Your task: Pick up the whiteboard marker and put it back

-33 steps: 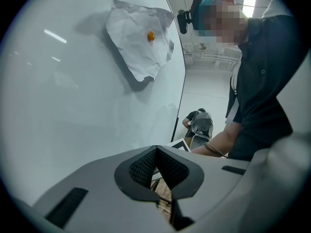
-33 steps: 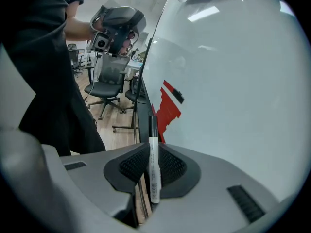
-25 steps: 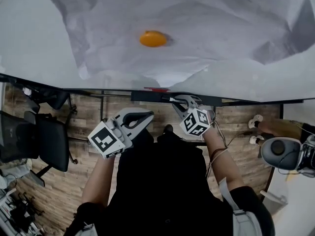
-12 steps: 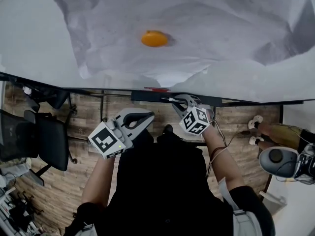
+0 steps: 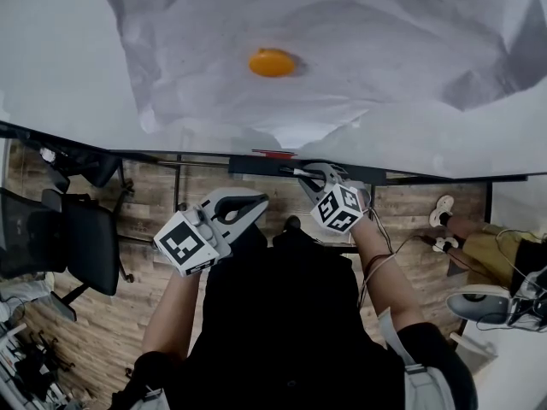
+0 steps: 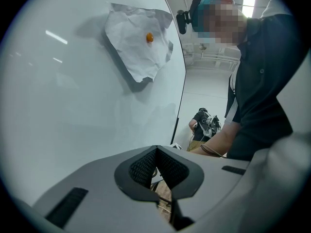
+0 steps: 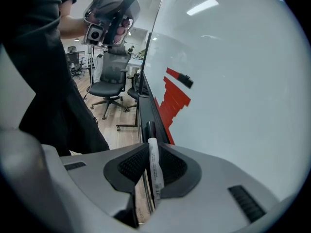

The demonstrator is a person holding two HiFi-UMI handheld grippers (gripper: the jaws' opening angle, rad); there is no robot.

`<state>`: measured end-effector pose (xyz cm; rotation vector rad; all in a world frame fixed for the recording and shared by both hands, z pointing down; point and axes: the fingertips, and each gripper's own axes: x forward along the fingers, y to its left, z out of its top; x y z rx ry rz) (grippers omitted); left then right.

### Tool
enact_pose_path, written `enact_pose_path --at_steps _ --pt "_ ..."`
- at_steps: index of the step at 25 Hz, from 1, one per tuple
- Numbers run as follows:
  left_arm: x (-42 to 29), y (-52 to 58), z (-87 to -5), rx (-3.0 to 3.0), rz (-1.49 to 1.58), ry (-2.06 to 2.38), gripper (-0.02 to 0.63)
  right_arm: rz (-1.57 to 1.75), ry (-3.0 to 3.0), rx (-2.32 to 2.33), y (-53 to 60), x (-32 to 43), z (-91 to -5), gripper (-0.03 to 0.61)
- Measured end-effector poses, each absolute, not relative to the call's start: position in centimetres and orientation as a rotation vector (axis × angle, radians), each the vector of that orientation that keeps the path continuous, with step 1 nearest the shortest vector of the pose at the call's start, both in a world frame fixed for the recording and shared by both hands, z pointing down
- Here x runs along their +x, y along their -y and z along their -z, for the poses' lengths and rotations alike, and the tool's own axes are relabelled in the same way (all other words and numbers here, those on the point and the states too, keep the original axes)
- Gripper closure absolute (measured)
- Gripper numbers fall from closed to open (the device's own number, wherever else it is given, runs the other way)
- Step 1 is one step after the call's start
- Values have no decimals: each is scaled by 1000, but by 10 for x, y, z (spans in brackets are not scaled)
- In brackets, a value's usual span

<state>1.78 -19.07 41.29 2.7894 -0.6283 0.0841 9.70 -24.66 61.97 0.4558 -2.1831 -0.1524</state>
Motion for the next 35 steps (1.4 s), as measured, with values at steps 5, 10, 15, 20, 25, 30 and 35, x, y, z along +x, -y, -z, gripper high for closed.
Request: enact_pose_path --at_steps 5,10,15,20,25,30,35 --pt "18 190 -416 2789 -95 626 601 138 2192 483 247 97 -619 508" --pt "17 190 -415 2790 -96 630 601 142 2216 513 246 96 -610 508" --pt "19 193 -415 2790 -94 625 601 115 2307 598 249 95 -577 508" --pt "25 197 -411 2802 -86 599 601 37 2516 727 248 98 -503 526" --pt "38 204 -394 2843 -56 562 601 -28 2800 829 242 104 -411 541" --pt "57 210 -367 2912 -24 477 601 -81 2990 855 232 114 -342 552" --pt "73 211 -341 2977 -12 404 601 -157 3113 906 224 129 -304 558"
